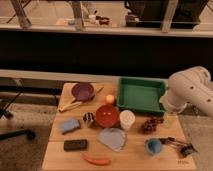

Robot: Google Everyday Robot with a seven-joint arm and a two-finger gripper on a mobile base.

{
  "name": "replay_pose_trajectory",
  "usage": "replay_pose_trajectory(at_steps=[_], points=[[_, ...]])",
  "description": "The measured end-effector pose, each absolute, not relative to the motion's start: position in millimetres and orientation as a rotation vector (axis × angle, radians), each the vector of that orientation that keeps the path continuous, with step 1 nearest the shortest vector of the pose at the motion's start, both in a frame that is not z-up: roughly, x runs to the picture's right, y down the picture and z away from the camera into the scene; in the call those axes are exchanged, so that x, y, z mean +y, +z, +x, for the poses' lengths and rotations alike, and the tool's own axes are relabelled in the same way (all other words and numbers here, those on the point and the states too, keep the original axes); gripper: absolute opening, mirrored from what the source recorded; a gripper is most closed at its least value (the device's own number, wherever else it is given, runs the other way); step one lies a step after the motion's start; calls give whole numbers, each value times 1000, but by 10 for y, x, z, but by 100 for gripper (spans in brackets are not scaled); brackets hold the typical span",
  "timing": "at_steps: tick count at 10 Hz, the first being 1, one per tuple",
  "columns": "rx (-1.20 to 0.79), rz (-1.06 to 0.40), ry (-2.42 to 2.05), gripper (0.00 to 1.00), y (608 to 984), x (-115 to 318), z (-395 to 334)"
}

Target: Stack bowls on top of each other

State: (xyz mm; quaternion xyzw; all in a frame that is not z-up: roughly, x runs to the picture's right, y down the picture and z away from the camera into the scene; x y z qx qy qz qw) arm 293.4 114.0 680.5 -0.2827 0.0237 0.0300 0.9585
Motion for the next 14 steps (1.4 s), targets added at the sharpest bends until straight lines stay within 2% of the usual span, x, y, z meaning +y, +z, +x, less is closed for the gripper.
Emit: replay_pose_trajectory(at_steps=[9,14], points=[[27,-569,41,80,6750,1214,2798],[-80,-588,22,80,6591,1402,2464]])
